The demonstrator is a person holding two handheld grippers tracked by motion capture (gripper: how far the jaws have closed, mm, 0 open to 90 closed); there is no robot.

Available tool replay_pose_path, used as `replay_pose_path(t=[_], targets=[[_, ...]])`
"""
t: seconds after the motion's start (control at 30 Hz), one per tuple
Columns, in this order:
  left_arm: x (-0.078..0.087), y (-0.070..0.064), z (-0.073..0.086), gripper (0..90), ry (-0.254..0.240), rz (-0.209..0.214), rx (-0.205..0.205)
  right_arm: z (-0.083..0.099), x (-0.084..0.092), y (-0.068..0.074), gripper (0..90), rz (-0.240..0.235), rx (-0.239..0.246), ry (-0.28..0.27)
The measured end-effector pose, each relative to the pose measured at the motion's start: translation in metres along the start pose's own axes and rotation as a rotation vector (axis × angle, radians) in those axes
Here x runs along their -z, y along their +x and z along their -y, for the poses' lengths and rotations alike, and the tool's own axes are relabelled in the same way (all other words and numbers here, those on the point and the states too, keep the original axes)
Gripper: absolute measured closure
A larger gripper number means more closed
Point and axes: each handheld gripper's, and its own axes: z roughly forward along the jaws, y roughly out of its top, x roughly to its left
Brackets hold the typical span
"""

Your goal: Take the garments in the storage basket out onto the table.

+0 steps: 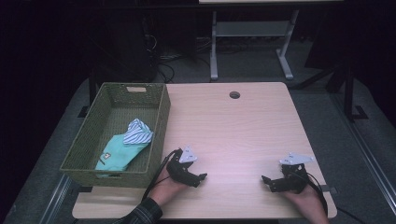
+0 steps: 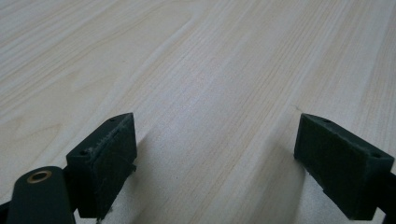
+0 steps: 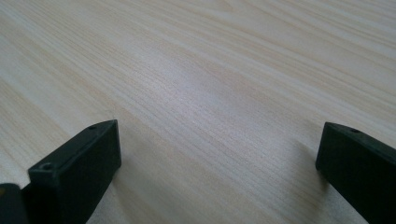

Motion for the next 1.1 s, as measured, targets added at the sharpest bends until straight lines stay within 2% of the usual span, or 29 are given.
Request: replay_pose_path(t=[0.8, 1.07, 1.1], targets=[[0.001, 0.001, -0.009, 12.7, 0.073, 0.006, 0.000, 0.001, 0.001, 0.000, 0.0, -0.003, 0.005, 0.002], [0.005, 0.001, -0.011, 13.1, 0.087, 0.036, 0.028, 0.001, 0.001, 0.000, 0.0, -0.003, 0.005, 0.002], [0.006, 0.001, -0.012, 13.1, 0.092, 0.035, 0.020, 0.001, 0.001, 0.000, 0.0, -0.003, 0.005, 0.002]])
